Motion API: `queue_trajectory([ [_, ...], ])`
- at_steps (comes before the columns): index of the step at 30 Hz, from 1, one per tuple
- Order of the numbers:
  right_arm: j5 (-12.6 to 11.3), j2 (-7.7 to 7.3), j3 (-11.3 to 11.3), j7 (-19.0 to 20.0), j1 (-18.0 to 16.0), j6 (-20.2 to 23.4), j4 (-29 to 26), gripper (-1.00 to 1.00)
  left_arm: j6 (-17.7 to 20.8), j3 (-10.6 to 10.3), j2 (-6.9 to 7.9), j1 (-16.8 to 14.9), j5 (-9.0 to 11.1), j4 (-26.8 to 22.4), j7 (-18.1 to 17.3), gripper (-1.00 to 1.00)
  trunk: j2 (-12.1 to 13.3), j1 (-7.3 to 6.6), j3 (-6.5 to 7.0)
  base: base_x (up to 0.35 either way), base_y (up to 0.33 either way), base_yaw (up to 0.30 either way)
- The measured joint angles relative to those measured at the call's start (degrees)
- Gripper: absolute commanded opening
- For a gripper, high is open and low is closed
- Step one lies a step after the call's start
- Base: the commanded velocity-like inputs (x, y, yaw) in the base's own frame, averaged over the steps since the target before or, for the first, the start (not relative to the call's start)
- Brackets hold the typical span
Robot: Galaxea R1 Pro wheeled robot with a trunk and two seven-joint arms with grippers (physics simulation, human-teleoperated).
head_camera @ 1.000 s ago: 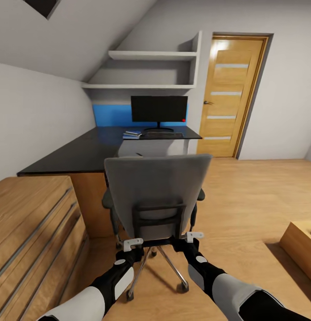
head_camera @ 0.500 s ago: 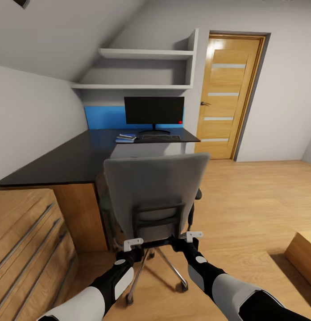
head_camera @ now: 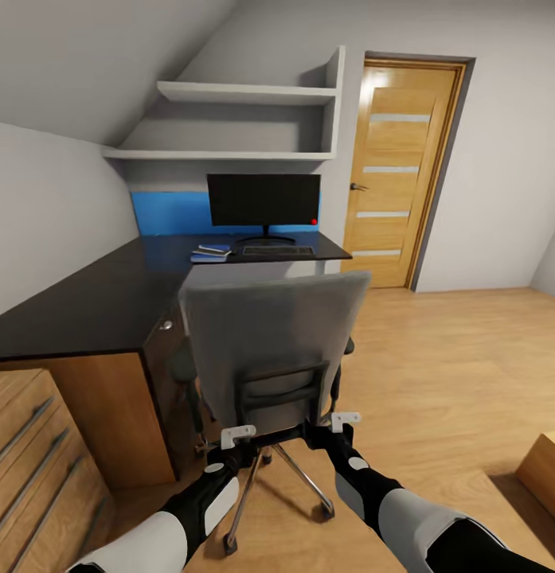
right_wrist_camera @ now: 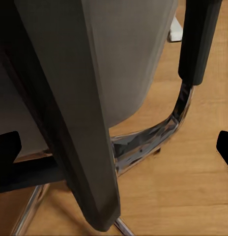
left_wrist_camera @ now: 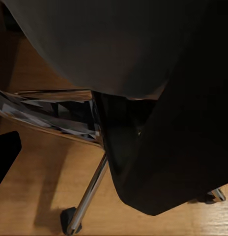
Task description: In the bedroom, organize the workspace by keeping the computer under the desk, ensuring the monitor is on the desk, placing the keyboard on the desk next to the monitor, placing the mouse on the desk next to the keyboard, moving the folder from the swivel chair onto the desk next to the mouse, stacking the notebook on top of the folder with the pen on top of the notebook, and positioning the swivel chair next to the desk.
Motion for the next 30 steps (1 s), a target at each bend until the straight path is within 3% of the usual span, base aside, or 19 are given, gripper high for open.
queue_trajectory([
  [30,-0.2,-0.01,0.2,0.0,0.0,0.0,0.1,1.00,0.0,0.1,0.00,0.0,0.1,0.0,-0.1,1.00,0.0,0.00,0.00,0.320,0.000,-0.038],
])
